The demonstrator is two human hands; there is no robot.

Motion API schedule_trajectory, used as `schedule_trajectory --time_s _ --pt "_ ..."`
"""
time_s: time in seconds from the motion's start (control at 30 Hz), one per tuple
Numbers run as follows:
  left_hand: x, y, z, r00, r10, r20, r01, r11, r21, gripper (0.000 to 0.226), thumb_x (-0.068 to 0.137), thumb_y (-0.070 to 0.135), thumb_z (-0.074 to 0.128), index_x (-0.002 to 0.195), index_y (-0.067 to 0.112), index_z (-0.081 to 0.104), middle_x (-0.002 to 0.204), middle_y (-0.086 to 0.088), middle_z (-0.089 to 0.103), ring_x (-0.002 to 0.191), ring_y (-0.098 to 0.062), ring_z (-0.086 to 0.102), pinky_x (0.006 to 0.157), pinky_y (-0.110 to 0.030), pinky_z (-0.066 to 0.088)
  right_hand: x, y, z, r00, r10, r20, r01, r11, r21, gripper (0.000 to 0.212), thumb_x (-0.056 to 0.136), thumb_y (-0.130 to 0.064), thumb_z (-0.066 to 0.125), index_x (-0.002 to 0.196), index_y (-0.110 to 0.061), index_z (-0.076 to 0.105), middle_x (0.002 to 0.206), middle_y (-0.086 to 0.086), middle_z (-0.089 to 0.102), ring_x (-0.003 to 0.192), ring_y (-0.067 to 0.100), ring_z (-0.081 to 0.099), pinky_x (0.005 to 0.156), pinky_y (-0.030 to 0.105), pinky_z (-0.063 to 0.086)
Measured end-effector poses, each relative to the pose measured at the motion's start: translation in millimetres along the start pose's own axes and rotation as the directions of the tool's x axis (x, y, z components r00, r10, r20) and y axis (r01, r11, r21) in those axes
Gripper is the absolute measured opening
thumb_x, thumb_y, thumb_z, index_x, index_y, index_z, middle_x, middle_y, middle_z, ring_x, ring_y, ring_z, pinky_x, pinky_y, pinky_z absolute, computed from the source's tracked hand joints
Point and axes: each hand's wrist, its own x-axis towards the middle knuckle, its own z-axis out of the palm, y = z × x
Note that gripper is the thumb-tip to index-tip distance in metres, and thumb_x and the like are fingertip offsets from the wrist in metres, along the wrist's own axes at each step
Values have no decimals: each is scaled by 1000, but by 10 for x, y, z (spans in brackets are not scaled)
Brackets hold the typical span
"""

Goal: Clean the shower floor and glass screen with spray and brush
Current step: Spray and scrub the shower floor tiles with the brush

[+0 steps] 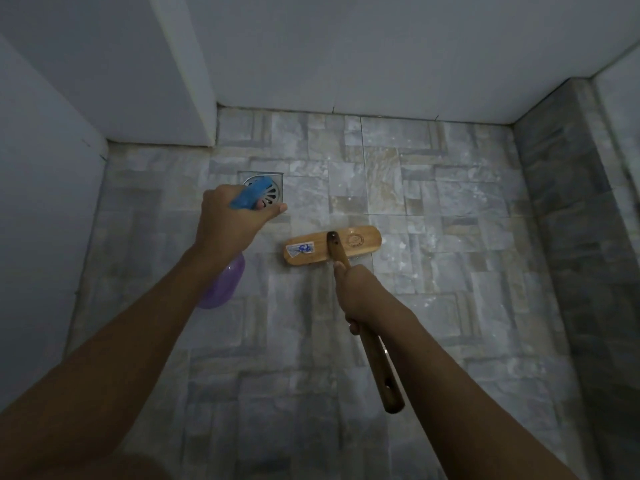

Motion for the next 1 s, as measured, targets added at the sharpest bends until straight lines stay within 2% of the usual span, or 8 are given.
schedule_trajectory --time_s 0.23,0.37,0.5,0.63,0.7,0.77,0.9,1.0 --pt "32 -36 -68 998 50 -36 -51 999 -7 41 66 41 90 77 7 70 70 -4 69 63 -14 65 63 -20 55 82 -137 -88 1000 -10 28 9 999 37 57 108 -48 26 115 0 55 78 11 54 49 22 57 39 28 48" --pt "-2 -109 -117 991 90 -97 -93 995 -25 36 73 35 87 76 5 68 67 -7 66 59 -21 64 61 -32 57 552 -787 -282 992 -121 -21 122 987 103 34 110 -20 29 126 -2 52 119 26 59 98 38 65 83 49 57" --pt "-81 -102 -89 986 129 -106 -130 992 -3 31 77 28 85 77 4 66 68 -6 66 62 -20 65 62 -32 58 1037 -1448 -516 972 -199 -126 213 971 109 27 110 -24 25 99 -11 45 89 15 53 58 23 51 45 30 52" --pt "-33 -121 -64 987 98 -130 -101 995 -12 25 79 21 82 77 4 65 68 -8 65 63 -25 65 65 -41 59 1078 -1470 -539 971 -182 -156 211 956 202 25 110 -17 26 122 -6 45 101 22 57 70 29 56 63 34 52" --pt "-8 -152 -85 982 87 -166 -91 996 -21 21 80 19 80 77 6 65 68 -8 65 61 -25 65 63 -45 60 1006 -1193 -449 966 -201 -163 220 969 114 38 108 -10 29 143 -1 40 123 25 56 96 35 59 79 39 52" --pt "-8 -179 -114 978 40 -204 -52 997 -57 20 82 19 79 75 7 64 66 -7 64 59 -24 64 60 -48 60 841 -857 -337 973 -207 -104 205 978 -25 41 110 -18 28 143 0 43 111 19 52 93 32 57 90 47 53" --pt "-36 -238 -157 969 30 -245 -50 996 -73 18 82 16 77 74 7 63 65 -8 63 59 -28 64 57 -48 58 654 -647 -320 987 -149 -63 143 984 -103 54 109 -44 25 114 0 56 83 16 57 54 26 57 53 39 55" --pt "-100 -219 -144 964 72 -255 -91 994 -64 17 84 13 77 76 7 63 66 -10 63 57 -19 61 59 -33 59 803 -1065 -363 974 -224 -45 216 968 -127 35 110 -17 29 129 4 50 89 18 55 63 31 60 64 48 60"
